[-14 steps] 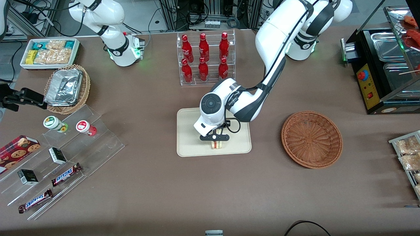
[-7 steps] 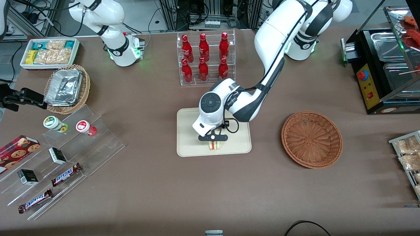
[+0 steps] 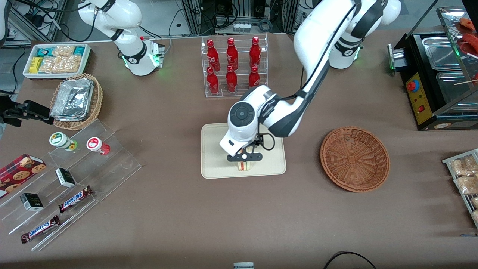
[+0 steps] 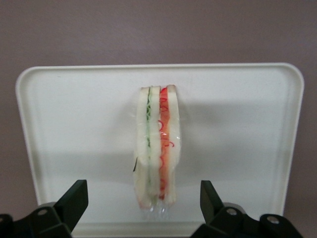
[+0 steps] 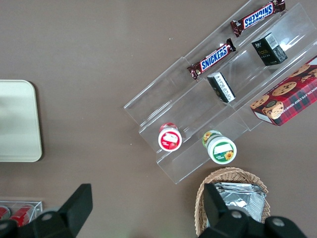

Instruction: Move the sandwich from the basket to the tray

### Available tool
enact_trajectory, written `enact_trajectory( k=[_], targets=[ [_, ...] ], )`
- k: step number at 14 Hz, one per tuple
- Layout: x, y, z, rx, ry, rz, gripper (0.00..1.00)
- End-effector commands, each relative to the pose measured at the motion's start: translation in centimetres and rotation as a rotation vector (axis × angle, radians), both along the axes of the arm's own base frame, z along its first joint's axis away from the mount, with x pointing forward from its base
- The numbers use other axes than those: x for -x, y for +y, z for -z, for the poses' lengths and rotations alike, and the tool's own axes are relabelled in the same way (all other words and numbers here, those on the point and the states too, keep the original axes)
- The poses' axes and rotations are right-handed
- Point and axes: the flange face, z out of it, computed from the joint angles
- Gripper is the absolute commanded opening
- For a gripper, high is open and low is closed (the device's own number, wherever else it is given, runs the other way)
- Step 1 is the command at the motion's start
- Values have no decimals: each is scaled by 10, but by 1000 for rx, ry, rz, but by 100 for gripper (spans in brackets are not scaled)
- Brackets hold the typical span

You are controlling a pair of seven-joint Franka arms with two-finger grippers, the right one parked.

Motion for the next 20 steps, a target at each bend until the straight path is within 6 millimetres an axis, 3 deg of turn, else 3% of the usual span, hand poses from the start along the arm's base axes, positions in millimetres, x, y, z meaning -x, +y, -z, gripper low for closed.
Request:
enact_trajectory(
  k=[1,6,9,15,17,20],
  targets=[
    [-12,46,-74,0,19,-75,100],
    [-32,157,-178,-30,34,-182,100],
    [-30,236,-213,-32,38,-129,99],
    [-30,379,-247,-17,63,7,99],
    [-24,410,-253,-12,60,33,100],
    [-11,426,-260,-21,46,70,100]
  ],
)
